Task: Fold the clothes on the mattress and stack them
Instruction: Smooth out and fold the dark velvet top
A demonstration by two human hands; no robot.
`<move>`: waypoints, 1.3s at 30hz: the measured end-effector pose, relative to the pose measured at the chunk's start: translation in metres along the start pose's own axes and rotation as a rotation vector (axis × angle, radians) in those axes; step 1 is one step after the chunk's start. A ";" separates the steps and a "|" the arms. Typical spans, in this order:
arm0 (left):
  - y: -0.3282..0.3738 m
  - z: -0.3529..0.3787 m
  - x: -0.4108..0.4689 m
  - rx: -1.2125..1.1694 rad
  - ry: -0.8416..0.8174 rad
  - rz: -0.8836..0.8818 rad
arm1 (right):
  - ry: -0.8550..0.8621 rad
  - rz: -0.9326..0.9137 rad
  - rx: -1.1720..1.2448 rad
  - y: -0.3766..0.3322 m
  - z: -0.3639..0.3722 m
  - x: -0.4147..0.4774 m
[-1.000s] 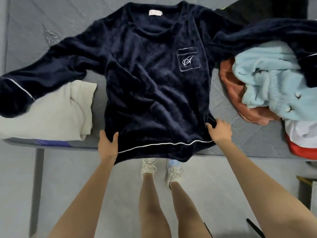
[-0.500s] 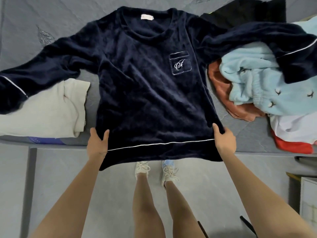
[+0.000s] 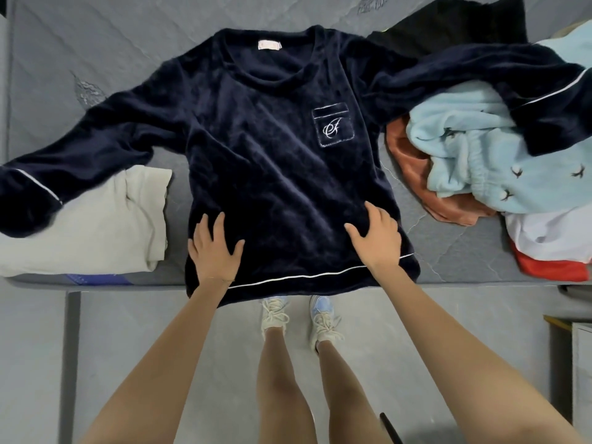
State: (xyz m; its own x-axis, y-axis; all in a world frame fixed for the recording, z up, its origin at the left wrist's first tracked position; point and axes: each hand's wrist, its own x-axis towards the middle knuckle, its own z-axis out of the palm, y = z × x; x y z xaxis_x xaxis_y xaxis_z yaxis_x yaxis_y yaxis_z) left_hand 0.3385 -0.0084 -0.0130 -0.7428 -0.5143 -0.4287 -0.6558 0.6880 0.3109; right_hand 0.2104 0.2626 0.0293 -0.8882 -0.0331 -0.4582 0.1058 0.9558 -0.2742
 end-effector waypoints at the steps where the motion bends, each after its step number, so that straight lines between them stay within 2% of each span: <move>1: 0.006 -0.003 0.005 0.016 -0.005 0.031 | -0.002 -0.031 -0.015 -0.009 -0.001 0.001; 6: 0.042 -0.017 0.029 0.091 -0.026 0.180 | 0.012 -0.125 -0.088 -0.040 -0.010 0.013; 12: 0.095 -0.031 0.059 0.206 0.006 0.349 | 0.079 -0.151 -0.111 -0.043 -0.037 0.043; 23: 0.244 -0.011 0.100 0.187 -0.016 0.424 | 0.202 -0.166 -0.035 0.004 -0.137 0.126; 33: 0.402 -0.006 0.128 0.115 -0.016 0.518 | 0.276 -0.201 -0.082 0.059 -0.230 0.197; 39: 0.457 0.007 0.121 0.019 -0.095 0.542 | 0.281 -0.061 -0.055 0.102 -0.252 0.219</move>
State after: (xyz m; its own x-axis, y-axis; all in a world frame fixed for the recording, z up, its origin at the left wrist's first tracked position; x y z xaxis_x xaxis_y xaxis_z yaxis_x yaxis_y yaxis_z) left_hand -0.0499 0.2473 0.0712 -0.9574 -0.0363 -0.2865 -0.1798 0.8513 0.4929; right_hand -0.0860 0.4260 0.1140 -0.9820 -0.0164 -0.1880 0.0306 0.9691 -0.2448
